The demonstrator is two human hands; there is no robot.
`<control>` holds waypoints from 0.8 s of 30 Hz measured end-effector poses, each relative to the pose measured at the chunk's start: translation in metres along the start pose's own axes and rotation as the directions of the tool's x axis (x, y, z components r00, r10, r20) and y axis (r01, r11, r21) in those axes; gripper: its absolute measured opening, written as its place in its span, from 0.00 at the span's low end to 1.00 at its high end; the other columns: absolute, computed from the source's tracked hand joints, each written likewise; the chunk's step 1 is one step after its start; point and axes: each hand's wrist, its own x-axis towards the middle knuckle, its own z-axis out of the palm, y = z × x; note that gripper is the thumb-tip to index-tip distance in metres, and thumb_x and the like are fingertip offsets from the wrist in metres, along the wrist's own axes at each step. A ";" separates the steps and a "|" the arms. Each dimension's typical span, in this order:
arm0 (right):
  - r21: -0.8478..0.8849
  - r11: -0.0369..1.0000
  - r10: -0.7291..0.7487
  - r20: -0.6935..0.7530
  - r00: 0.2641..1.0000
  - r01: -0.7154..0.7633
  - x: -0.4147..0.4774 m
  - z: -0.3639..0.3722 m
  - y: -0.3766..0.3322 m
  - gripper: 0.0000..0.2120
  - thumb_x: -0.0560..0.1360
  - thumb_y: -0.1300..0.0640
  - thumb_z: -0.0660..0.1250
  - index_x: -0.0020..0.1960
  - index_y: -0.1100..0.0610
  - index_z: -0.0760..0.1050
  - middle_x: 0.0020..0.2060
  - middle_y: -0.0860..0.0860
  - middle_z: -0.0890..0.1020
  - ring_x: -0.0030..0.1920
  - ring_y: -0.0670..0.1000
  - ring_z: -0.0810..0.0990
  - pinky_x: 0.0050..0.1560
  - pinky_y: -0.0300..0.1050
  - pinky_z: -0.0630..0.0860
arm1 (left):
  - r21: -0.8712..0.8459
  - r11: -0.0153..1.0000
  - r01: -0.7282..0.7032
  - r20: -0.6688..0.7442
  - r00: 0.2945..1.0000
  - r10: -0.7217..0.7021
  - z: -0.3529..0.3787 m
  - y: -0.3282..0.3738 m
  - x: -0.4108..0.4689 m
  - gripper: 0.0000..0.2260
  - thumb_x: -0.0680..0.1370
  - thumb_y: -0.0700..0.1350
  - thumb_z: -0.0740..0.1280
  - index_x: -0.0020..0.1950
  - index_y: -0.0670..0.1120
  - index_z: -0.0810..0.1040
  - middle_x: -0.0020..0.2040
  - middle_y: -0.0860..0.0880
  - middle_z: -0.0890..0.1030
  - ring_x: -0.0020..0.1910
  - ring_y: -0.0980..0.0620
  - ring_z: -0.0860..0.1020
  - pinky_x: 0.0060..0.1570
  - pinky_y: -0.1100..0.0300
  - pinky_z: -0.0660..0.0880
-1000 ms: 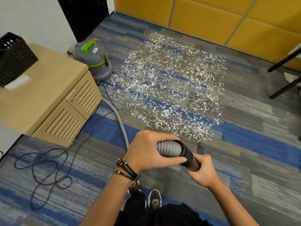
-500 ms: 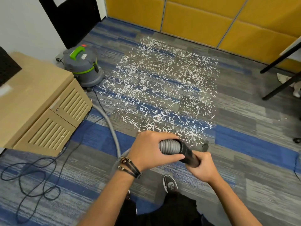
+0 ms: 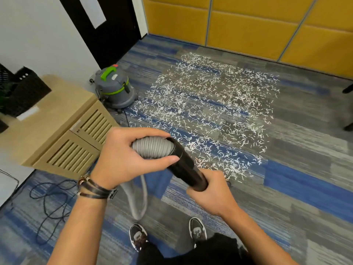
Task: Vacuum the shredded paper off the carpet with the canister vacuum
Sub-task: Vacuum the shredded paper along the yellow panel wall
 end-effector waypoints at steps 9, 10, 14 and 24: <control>-0.061 0.997 -0.044 -0.050 0.998 0.041 -0.007 -0.091 0.005 0.12 0.62 0.55 0.72 0.31 0.56 0.69 0.23 0.46 0.67 0.26 0.44 0.63 0.29 0.38 0.59 | -0.033 0.995 -0.092 0.007 0.996 0.092 0.046 0.044 0.038 0.20 0.68 0.57 0.82 0.55 0.50 0.88 0.51 0.56 0.88 0.51 0.58 0.86 0.55 0.63 0.80; -0.076 0.997 -0.028 -0.046 0.999 0.025 -0.006 -0.095 0.013 0.11 0.63 0.57 0.73 0.31 0.56 0.70 0.23 0.45 0.68 0.26 0.44 0.63 0.29 0.38 0.60 | -0.025 0.997 -0.078 0.026 0.997 0.079 0.052 0.042 0.039 0.20 0.67 0.57 0.82 0.56 0.50 0.88 0.51 0.57 0.88 0.51 0.58 0.86 0.55 0.61 0.81; -0.084 0.993 0.075 -0.052 0.996 -0.079 -0.003 -0.092 0.050 0.12 0.64 0.59 0.74 0.32 0.55 0.71 0.23 0.44 0.70 0.25 0.42 0.65 0.29 0.38 0.61 | -0.015 1.000 0.014 0.108 0.994 -0.013 0.082 0.029 0.036 0.20 0.66 0.58 0.83 0.55 0.54 0.88 0.49 0.60 0.88 0.50 0.60 0.86 0.55 0.56 0.82; 0.063 0.996 0.076 -0.093 0.993 -0.070 -0.023 -0.043 0.032 0.18 0.64 0.65 0.72 0.29 0.50 0.64 0.23 0.44 0.67 0.25 0.43 0.62 0.28 0.36 0.58 | 0.038 0.999 -0.014 0.097 0.995 0.010 0.059 0.034 0.021 0.20 0.65 0.61 0.82 0.53 0.54 0.89 0.47 0.59 0.88 0.48 0.59 0.87 0.53 0.54 0.83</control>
